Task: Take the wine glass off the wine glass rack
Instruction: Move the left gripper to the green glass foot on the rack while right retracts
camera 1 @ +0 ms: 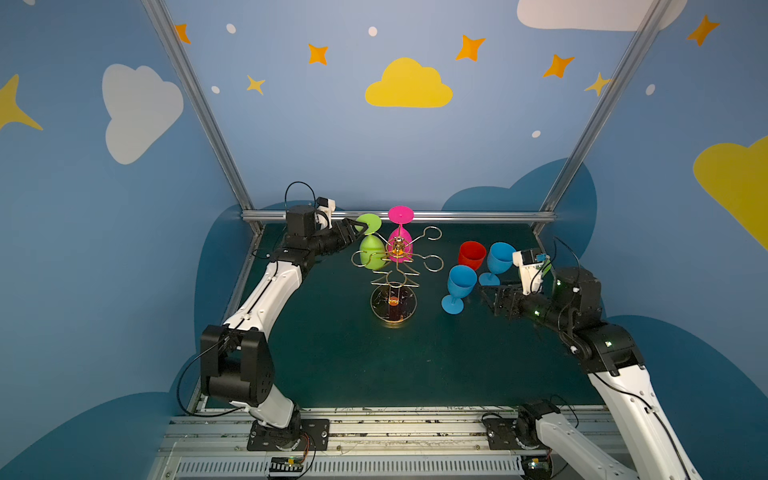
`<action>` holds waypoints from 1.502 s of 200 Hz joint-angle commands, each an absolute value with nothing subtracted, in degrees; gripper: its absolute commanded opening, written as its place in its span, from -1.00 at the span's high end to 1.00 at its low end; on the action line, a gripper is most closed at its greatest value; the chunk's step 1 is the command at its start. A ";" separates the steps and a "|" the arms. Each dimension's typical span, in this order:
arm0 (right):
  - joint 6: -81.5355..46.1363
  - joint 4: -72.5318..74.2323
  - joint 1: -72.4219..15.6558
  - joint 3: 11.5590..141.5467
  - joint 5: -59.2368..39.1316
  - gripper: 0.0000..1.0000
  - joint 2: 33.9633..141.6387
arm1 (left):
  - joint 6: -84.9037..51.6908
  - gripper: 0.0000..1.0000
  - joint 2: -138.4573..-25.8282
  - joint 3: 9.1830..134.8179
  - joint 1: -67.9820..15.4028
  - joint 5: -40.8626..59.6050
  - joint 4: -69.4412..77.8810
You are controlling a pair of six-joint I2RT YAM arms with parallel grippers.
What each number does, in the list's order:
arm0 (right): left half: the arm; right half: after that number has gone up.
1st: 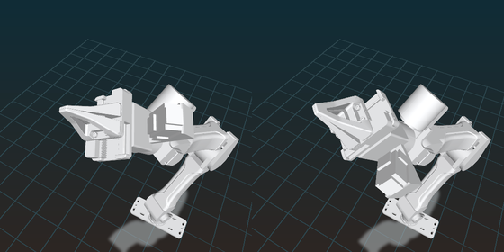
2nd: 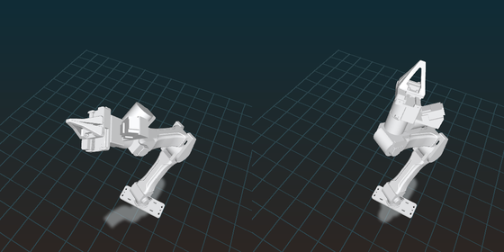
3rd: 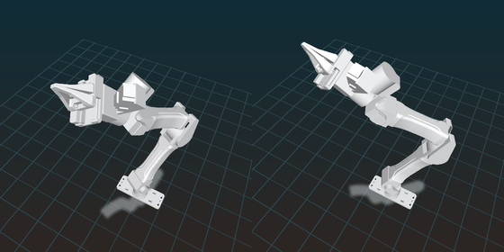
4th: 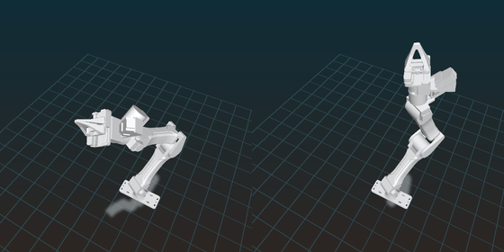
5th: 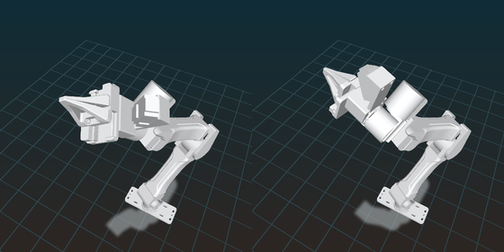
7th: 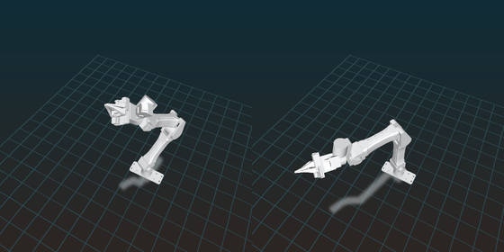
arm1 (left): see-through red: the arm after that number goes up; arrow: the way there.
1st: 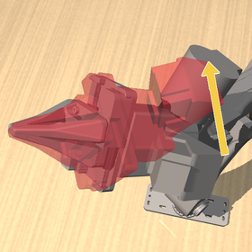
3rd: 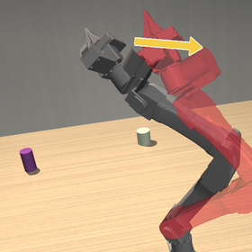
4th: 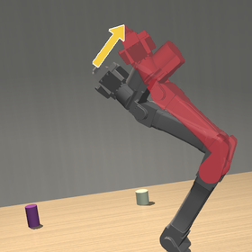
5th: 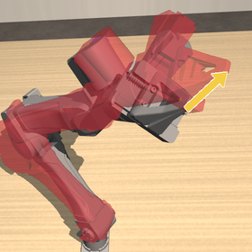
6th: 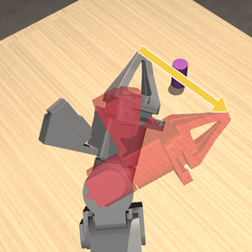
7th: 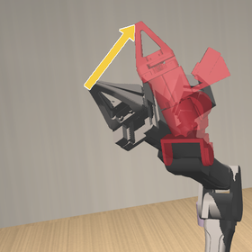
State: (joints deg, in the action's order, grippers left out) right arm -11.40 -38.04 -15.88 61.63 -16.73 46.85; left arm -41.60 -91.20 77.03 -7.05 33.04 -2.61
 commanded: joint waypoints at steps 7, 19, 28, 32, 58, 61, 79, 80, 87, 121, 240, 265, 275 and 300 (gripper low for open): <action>-10.20 -39.02 -15.68 61.87 -15.65 -0.64 45.96 | -40.79 -0.15 -91.67 78.79 -7.05 31.75 -2.87; -10.11 -39.08 -15.73 61.79 -15.64 -0.64 45.92 | -40.65 -0.07 -91.60 78.93 -7.11 31.49 -3.24; -10.10 -39.04 -15.68 61.79 -15.73 -0.64 45.94 | -40.53 0.00 -91.51 78.93 -6.96 31.23 -3.33; -10.11 -39.02 -15.70 61.70 -15.67 -0.64 45.87 | -40.60 0.03 -91.47 78.93 -6.96 31.14 -3.42; -10.06 -39.02 -15.67 61.61 -15.58 -0.64 45.60 | -40.53 0.29 -91.32 79.78 -6.86 30.81 -4.63; -10.09 -39.05 -15.68 61.53 -15.57 -0.64 45.56 | -40.64 0.31 -91.32 79.94 -6.86 30.81 -4.76; -10.13 -39.19 -15.70 61.52 -15.56 -0.64 45.39 | -40.97 0.35 -91.31 80.38 -6.82 30.89 -4.93; -10.12 -39.19 -15.67 61.52 -15.56 -0.64 45.37 | -41.05 0.35 -91.31 80.40 -6.79 30.91 -4.93; -10.11 -39.28 -15.69 61.48 -15.56 -0.64 45.36 | -41.29 0.38 -91.36 80.44 -6.77 31.10 -4.76; -10.23 -39.38 -15.66 61.17 -15.51 -0.64 44.88 | -42.60 0.50 -91.45 80.68 -6.52 32.30 -4.23; -10.34 -40.25 -15.66 61.33 -15.29 -0.64 43.66 | -50.92 0.89 -90.79 78.67 -5.21 37.03 3.23; -10.41 -40.45 -15.70 61.29 -15.29 -0.64 43.48 | -53.95 0.94 -90.56 77.74 -4.75 38.50 6.31; -10.48 -40.34 -15.67 61.26 -15.45 -0.64 43.43 | -54.93 0.93 -90.45 77.53 -4.64 39.14 7.22; -10.69 -40.21 -15.65 61.26 -15.63 -0.64 43.40 | -57.12 0.94 -90.00 76.85 -4.31 40.06 9.34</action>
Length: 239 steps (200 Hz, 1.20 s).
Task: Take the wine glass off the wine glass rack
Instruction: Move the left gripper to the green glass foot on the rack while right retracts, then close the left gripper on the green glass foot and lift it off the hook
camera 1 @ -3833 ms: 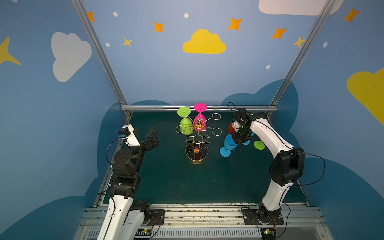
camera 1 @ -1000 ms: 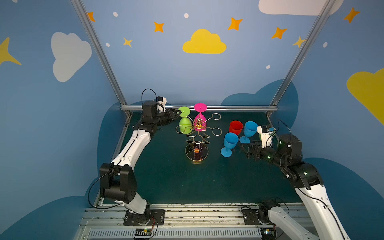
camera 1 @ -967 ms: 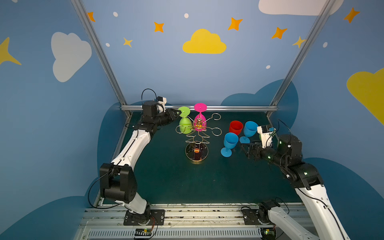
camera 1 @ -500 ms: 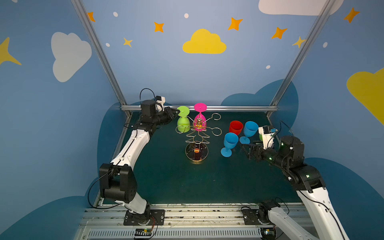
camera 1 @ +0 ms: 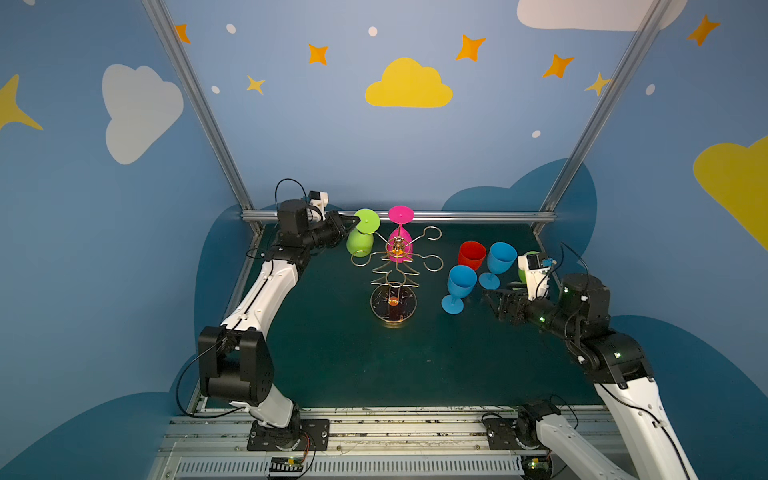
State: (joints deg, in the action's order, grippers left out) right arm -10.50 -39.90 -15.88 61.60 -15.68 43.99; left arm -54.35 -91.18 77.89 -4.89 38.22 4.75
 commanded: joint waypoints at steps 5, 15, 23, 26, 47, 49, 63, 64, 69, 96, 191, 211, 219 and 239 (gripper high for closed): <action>-10.71 -40.19 -15.73 61.26 -15.64 -0.64 43.35 | -57.65 0.94 -89.87 76.61 -4.27 40.24 9.90; -10.68 -40.17 -15.72 61.35 -15.64 -0.64 43.41 | -58.85 0.94 -89.68 76.14 -4.05 40.82 11.24; -10.79 -40.10 -15.72 61.35 -15.72 -0.64 43.42 | -59.78 0.93 -89.36 75.82 -3.96 41.10 12.25; -10.81 -40.10 -15.71 61.35 -15.73 -0.64 43.35 | -60.11 0.93 -89.21 75.72 -3.96 41.27 12.52; -10.89 -39.97 -15.73 61.42 -15.91 -0.64 43.47 | -60.25 0.93 -88.45 75.59 -3.92 41.75 12.79; -10.90 -39.98 -15.73 61.43 -15.86 -0.64 43.50 | -60.22 0.93 -88.43 75.59 -3.90 41.75 12.69; -10.91 -39.99 -15.71 61.49 -16.08 -0.64 43.49 | -60.11 0.93 -87.78 75.33 -3.88 42.08 12.48; -10.95 -39.99 -15.72 61.51 -16.13 -0.64 43.50 | -60.12 0.93 -87.78 75.33 -3.87 42.09 12.48; -10.92 -39.99 -15.68 61.52 -16.17 -0.64 43.48 | -60.18 0.93 -87.55 75.16 -3.89 42.18 12.49; -11.16 -39.86 -15.68 61.61 -16.52 -0.64 43.59 | -60.21 0.93 -86.35 74.16 -3.95 42.28 12.57; -11.51 -39.90 -15.67 61.72 -17.13 -0.64 43.07 | -59.07 0.93 -84.91 71.46 -6.71 42.11 12.04; -11.51 -40.12 -15.65 61.70 -17.09 -0.64 42.86 | -58.73 0.93 -85.23 71.67 -7.45 41.95 11.78; -11.46 -40.18 -15.69 61.70 -17.07 -0.64 42.72 | -58.71 0.93 -85.26 71.85 -7.63 41.93 11.77; -11.41 -40.33 -15.68 61.52 -16.92 -0.64 42.37 | -58.28 0.93 -85.56 72.28 -8.29 41.81 11.44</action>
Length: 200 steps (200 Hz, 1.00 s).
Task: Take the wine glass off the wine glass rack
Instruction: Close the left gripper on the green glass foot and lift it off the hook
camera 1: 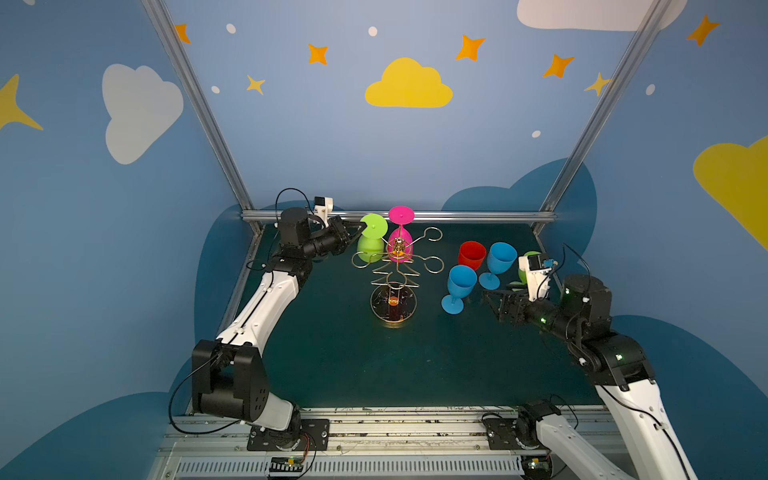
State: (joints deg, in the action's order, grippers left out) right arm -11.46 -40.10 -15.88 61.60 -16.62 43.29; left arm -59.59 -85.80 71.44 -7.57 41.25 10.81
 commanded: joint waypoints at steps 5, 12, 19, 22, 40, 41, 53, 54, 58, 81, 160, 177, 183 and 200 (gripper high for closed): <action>-11.41 -40.34 -15.67 61.52 -16.88 -0.64 42.28 | -58.11 0.93 -85.67 72.48 -8.35 41.76 11.23; -11.40 -40.42 -15.66 61.57 -16.88 -0.64 42.20 | -57.80 0.93 -85.91 72.79 -8.51 41.67 10.85; -11.33 -40.43 -15.65 61.57 -16.79 -0.64 42.06 | -57.58 0.93 -86.17 73.11 -8.61 41.58 10.57; -11.34 -40.47 -15.68 61.61 -16.77 -0.64 42.05 | -57.57 0.93 -86.26 73.27 -8.68 41.57 10.47; -11.27 -40.60 -15.69 61.60 -16.62 -0.64 41.98 | -57.48 0.93 -87.06 74.06 -8.87 41.59 10.37; -11.30 -40.60 -15.67 61.61 -16.61 -0.64 41.95 | -57.44 0.93 -87.17 74.12 -8.88 41.58 10.37; -11.26 -40.61 -15.73 61.58 -16.61 -0.64 41.81 | -57.35 0.93 -87.73 74.89 -9.05 41.74 10.12; -11.25 -40.61 -15.69 61.59 -16.61 -0.64 41.78 | -57.33 0.93 -87.77 74.93 -9.05 41.75 10.07; -11.24 -40.68 -15.65 61.61 -16.49 -0.64 41.83 | -57.21 0.93 -87.94 75.17 -9.15 41.70 9.92; -11.16 -40.87 -15.66 61.60 -16.44 -0.64 41.70 | -56.54 0.93 -89.15 76.69 -9.32 41.75 9.10; -10.91 -41.53 -15.70 61.94 -16.06 -0.64 41.57 | -54.75 0.93 -93.26 82.12 -9.23 39.73 7.82; -10.80 -41.90 -15.73 62.13 -15.82 -0.64 41.40 | -54.92 0.93 -94.13 83.12 -8.95 39.31 7.92; -10.83 -42.01 -15.73 62.18 -15.82 -0.64 41.35 | -55.01 0.93 -94.43 83.46 -8.81 39.18 7.98; -10.81 -42.16 -15.68 62.23 -15.73 -0.64 41.06 | -55.18 0.93 -95.16 83.95 -8.23 38.85 8.25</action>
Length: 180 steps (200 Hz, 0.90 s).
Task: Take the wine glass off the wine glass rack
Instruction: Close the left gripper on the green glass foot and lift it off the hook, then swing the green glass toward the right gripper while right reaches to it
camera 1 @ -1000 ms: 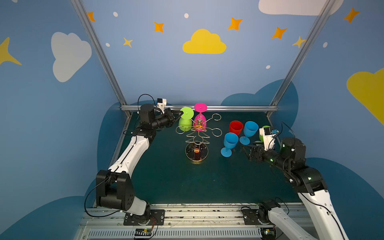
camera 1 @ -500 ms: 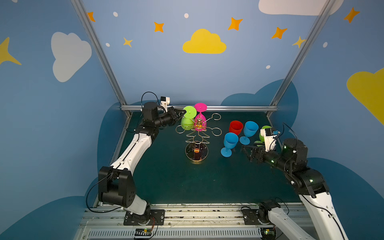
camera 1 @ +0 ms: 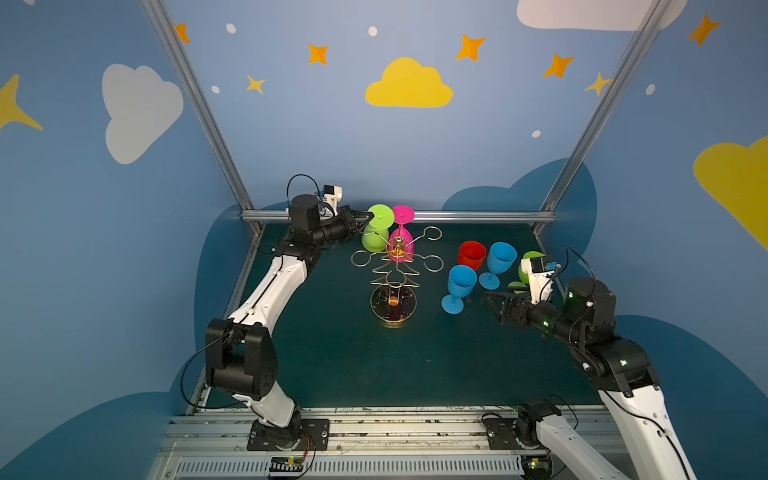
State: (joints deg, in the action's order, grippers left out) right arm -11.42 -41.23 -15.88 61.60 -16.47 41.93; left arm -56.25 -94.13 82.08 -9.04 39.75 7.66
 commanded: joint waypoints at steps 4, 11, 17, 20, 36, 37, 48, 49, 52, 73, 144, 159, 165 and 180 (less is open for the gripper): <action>-10.78 -42.25 -15.72 62.20 -15.67 -0.64 41.12 | -55.19 0.93 -95.33 84.08 -7.99 38.80 8.34; -10.76 -42.43 -15.72 62.24 -15.57 -0.64 41.02 | -55.40 0.93 -95.46 84.20 -7.53 38.59 8.48; -10.78 -42.66 -15.67 62.36 -15.44 -0.64 41.00 | -55.66 0.93 -95.53 84.13 -7.05 38.59 8.96; -10.80 -42.71 -15.70 62.47 -15.39 -0.64 40.96 | -55.84 0.93 -95.54 84.07 -6.73 38.52 9.25; -10.65 -43.21 -15.69 62.58 -15.05 -0.64 40.75 | -57.71 0.93 -95.35 83.33 -5.06 38.66 12.05; -10.64 -43.23 -15.67 62.62 -15.04 -0.64 40.77 | -57.86 0.93 -95.27 83.24 -4.90 38.71 12.22; -10.63 -43.49 -15.72 62.79 -14.81 -0.64 40.73 | -59.52 0.93 -94.82 82.90 -3.51 39.43 14.05; -10.59 -43.50 -15.68 62.82 -14.79 -0.64 40.76 | -59.68 0.93 -94.74 82.89 -3.34 39.49 14.19; -10.63 -43.58 -15.66 62.90 -14.77 -0.64 40.70 | -60.22 0.93 -94.54 82.70 -2.92 39.76 14.84; -10.65 -43.44 -15.71 62.98 -14.78 -0.64 40.65 | -62.38 0.93 -91.92 81.07 0.12 41.04 17.80; -9.00 -40.43 -15.77 65.99 -16.77 -0.64 44.06 | -71.24 0.94 -78.35 74.13 7.74 51.58 21.67; -8.43 -39.90 -15.82 67.34 -17.54 -0.64 45.27 | -75.60 0.94 -74.46 70.56 9.98 54.03 24.71; -8.20 -39.35 -15.97 67.77 -18.15 -0.64 45.67 | -77.05 0.94 -72.93 69.36 10.92 54.85 25.66; -8.01 -37.65 -16.33 68.88 -19.89 -0.64 46.84 | -78.56 0.94 -68.98 67.65 12.98 57.36 25.46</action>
State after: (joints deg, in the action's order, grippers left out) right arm -9.50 -40.99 -15.92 66.13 -16.97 45.50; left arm -72.75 -73.73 70.15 9.96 50.85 21.50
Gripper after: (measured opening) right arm 0.819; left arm 0.049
